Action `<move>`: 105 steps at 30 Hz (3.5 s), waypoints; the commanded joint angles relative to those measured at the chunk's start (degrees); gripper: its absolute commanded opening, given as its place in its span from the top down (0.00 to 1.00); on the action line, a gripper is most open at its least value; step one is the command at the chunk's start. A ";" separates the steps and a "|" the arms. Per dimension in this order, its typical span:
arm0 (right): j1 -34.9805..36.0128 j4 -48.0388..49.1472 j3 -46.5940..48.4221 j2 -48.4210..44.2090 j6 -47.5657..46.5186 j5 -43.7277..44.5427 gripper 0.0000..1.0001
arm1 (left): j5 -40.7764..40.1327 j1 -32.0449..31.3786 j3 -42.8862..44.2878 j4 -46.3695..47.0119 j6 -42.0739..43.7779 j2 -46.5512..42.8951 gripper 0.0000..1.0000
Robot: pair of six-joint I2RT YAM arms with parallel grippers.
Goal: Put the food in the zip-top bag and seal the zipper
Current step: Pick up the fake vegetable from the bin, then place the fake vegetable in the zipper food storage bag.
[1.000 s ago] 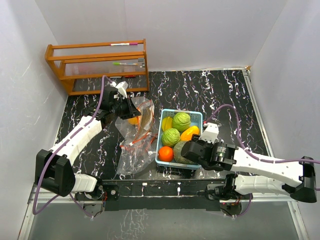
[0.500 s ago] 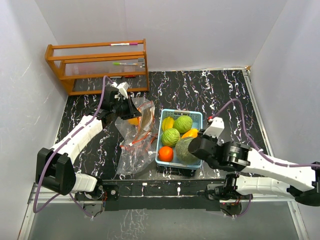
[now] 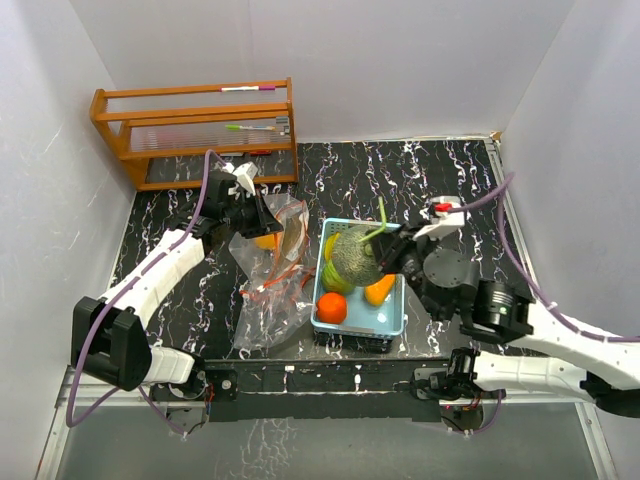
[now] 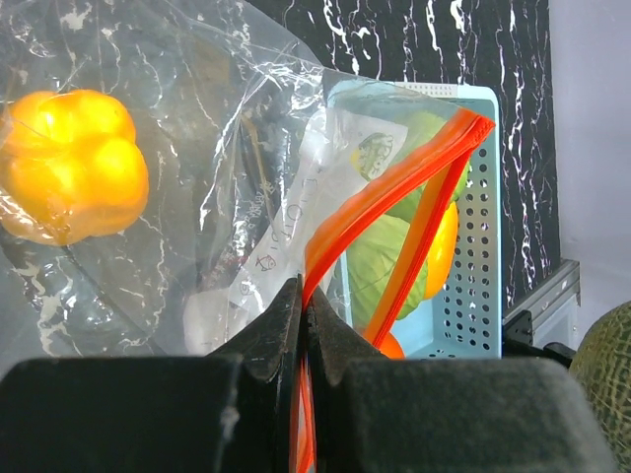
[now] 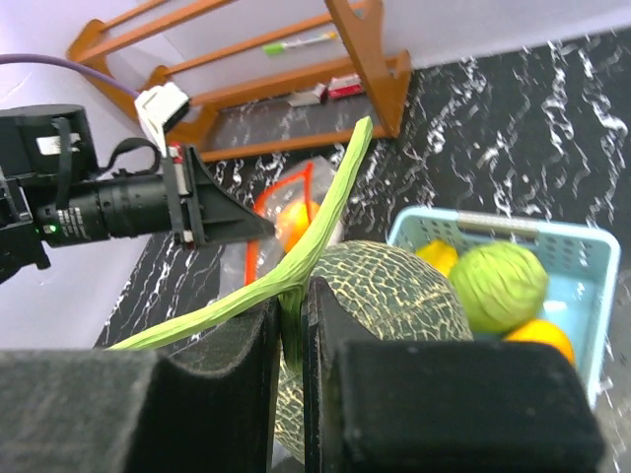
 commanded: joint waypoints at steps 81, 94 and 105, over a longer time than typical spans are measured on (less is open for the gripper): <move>-12.83 56.98 -2.15 36.87 -2.39 -13.20 0.92 | 17.23 -0.17 1.48 9.87 -17.38 -4.28 1.00; -12.30 63.24 -4.36 34.64 0.98 -25.43 0.75 | 17.95 -0.11 2.14 16.15 -21.67 -3.07 1.00; -12.30 46.78 -5.50 23.93 -5.36 -21.29 0.02 | 13.07 -0.13 2.81 10.90 -16.78 -3.80 1.00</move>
